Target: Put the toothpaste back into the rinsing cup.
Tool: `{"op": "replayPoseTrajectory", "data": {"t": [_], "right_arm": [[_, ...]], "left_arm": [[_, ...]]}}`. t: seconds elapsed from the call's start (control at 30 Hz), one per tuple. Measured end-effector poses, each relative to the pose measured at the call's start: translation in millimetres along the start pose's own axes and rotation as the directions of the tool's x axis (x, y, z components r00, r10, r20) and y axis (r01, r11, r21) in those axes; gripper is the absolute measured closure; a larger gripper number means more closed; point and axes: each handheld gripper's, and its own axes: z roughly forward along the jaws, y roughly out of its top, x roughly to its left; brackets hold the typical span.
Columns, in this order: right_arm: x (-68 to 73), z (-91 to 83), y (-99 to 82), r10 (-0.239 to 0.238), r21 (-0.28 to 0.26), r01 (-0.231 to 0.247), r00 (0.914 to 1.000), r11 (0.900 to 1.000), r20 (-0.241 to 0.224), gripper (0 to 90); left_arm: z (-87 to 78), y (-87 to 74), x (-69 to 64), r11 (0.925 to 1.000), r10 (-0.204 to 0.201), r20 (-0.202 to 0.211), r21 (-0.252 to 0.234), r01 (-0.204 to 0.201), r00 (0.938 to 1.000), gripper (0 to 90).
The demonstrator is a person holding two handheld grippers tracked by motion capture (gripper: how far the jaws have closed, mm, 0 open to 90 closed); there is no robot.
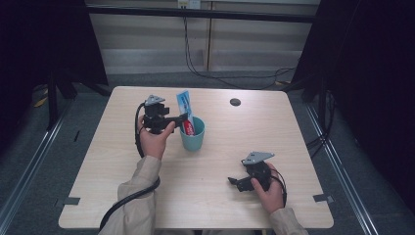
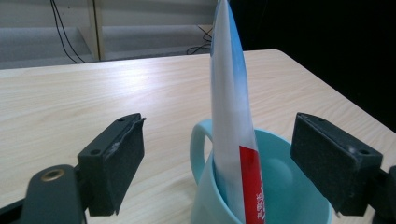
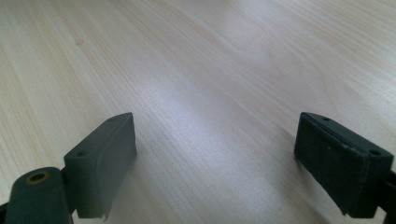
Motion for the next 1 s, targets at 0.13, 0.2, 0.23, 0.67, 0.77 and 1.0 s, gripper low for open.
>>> {"op": "replayPoseTrajectory", "data": {"t": [0.13, 0.2, 0.23, 0.67, 0.77, 1.0], "right_arm": [[0.0, 0.0, 0.0, 0.0, 0.0, 0.0, 1.0, 1.0, 0.0, 12.4], [0.0, 0.0, 0.0, 0.0, 0.0, 0.0, 1.0, 1.0, 0.0, 12.4], [0.0, 0.0, 0.0, 0.0, 0.0, 0.0, 1.0, 1.0, 0.0, 12.4], [0.0, 0.0, 0.0, 0.0, 0.0, 0.0, 1.0, 1.0, 0.0, 12.3], [0.1, -0.1, 0.0, 0.002, 0.001, -0.002, 1.0, 1.0, -0.001, 12.4], [0.1, 0.0, 0.0, 0.002, 0.0, -0.002, 1.0, 1.0, 0.0, 12.4]], "left_arm": [[-2.1, -0.7, 0.8, 1.0, 0.0, 0.004, 0.002, 0.0, 1.0, 16.6], [-2.8, -0.9, 0.6, 1.0, 0.006, 0.001, 0.003, -0.006, 1.0, 16.5], [-2.8, -0.9, 0.6, 1.0, 0.006, 0.001, 0.003, -0.006, 1.0, 16.4], [-10.7, -6.2, 2.3, 0.9997, 0.014, 0.017, 0.021, -0.014, 0.9998, 16.0], [-13.8, -8.5, 3.9, 0.9997, 0.016, 0.031, 0.018, -0.017, 0.9994, 16.0], [-19.6, -12.5, 7.2, 0.9997, 0.015, 0.036, 0.021, -0.015, 0.9992, 16.0]]}}
